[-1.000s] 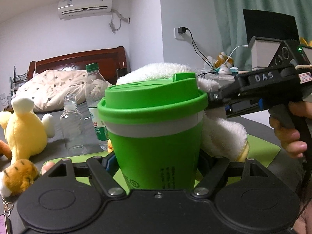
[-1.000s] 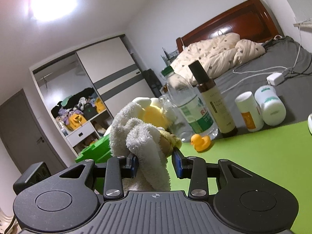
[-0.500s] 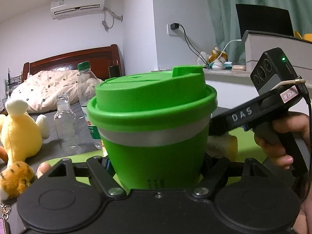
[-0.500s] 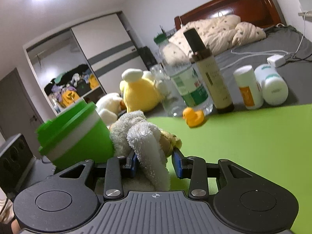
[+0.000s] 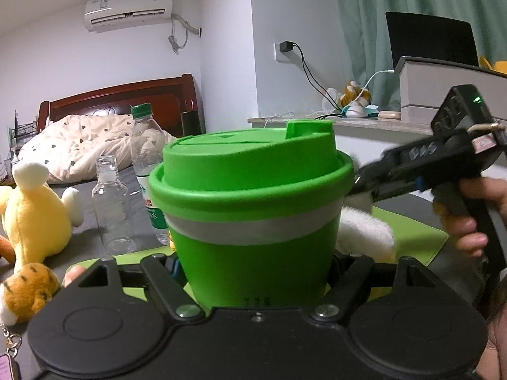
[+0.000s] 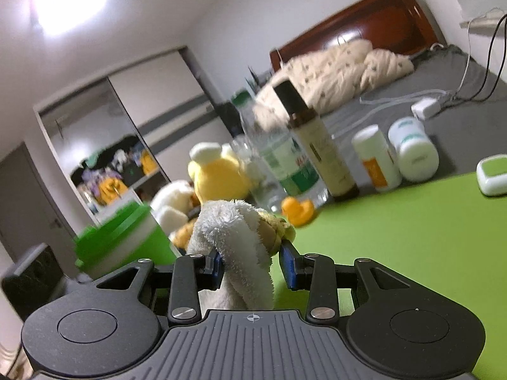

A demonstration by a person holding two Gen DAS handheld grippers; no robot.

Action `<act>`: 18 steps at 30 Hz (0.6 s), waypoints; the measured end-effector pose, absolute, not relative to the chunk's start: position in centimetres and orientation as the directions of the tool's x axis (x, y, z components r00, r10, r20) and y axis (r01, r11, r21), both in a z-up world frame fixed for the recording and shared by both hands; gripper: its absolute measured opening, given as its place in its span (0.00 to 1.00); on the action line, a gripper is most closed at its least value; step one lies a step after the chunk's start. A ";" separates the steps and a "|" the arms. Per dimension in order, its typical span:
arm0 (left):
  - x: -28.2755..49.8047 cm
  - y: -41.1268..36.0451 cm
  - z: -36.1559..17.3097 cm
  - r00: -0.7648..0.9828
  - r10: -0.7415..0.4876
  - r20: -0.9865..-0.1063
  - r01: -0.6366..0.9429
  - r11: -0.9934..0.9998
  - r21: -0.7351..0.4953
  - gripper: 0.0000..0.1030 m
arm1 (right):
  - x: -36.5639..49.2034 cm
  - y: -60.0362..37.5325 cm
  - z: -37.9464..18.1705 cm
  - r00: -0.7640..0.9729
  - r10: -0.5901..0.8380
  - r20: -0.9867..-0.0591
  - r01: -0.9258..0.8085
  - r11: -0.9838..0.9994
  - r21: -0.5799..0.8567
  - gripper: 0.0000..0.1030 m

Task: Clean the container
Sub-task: 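Wipe the towel against the green cup while the left gripper holds the cup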

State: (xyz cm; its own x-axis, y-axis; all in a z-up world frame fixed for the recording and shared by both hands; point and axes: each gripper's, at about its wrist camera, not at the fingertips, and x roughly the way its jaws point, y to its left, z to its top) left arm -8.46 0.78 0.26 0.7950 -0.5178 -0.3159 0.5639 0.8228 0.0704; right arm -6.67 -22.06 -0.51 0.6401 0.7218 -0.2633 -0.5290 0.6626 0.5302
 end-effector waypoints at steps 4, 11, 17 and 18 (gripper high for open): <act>-7.6 1.3 1.2 0.799 -0.521 -0.300 0.561 0.826 0.057 0.77 | -7.5 -23.3 0.6 0.661 0.724 -0.200 -0.541 0.643 0.542 0.36; -8.0 2.7 2.3 0.811 -0.527 -0.255 0.547 0.837 0.009 0.84 | -8.2 -24.0 1.6 0.666 0.727 -0.165 -0.547 0.626 0.555 0.36; -8.4 3.7 3.0 0.813 -0.542 -0.214 0.547 0.836 -0.042 0.84 | -8.2 -23.1 1.8 0.643 0.749 -0.159 -0.565 0.605 0.561 0.36; -8.4 3.8 3.2 0.810 -0.548 -0.208 0.550 0.834 -0.053 0.83 | -8.2 -23.0 1.8 0.639 0.753 -0.158 -0.568 0.601 0.562 0.36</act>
